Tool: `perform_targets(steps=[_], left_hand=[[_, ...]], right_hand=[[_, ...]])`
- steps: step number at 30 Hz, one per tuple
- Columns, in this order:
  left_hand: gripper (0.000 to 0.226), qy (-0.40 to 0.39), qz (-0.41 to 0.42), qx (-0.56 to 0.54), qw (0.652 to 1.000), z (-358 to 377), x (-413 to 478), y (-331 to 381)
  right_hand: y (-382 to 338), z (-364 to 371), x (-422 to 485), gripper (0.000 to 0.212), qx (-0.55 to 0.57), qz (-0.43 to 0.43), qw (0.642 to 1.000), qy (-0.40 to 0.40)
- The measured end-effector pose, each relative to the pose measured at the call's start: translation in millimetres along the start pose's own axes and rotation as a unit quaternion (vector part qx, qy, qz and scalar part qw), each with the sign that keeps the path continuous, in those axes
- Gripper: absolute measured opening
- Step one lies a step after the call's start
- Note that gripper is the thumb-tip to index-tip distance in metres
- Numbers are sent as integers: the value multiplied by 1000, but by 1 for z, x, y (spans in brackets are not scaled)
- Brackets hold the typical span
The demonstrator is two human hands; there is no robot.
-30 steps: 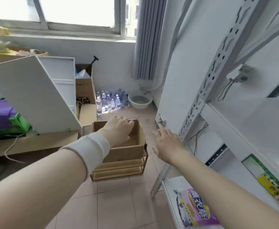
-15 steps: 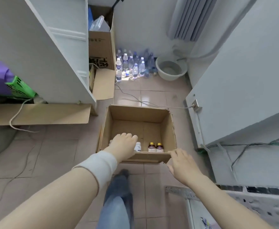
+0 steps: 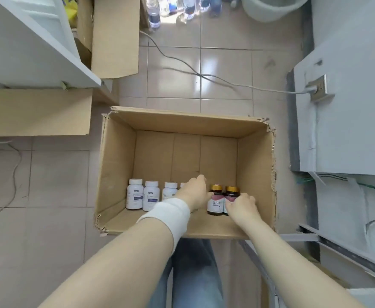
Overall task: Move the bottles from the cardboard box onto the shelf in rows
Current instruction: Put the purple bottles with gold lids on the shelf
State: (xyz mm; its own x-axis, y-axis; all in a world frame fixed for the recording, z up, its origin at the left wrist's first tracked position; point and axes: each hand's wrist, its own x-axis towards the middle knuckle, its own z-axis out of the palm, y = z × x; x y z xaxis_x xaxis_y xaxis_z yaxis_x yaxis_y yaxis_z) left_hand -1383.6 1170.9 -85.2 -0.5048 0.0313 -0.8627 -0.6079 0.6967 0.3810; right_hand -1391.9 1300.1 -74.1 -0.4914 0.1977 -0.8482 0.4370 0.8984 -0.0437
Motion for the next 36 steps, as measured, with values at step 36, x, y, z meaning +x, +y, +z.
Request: perform_targets(steps=[36], left_hand=[[38,65,0,-188,980,-71,-17,-4]], right_hand=[[2,-39,-17,59,132,-55,989,-34]])
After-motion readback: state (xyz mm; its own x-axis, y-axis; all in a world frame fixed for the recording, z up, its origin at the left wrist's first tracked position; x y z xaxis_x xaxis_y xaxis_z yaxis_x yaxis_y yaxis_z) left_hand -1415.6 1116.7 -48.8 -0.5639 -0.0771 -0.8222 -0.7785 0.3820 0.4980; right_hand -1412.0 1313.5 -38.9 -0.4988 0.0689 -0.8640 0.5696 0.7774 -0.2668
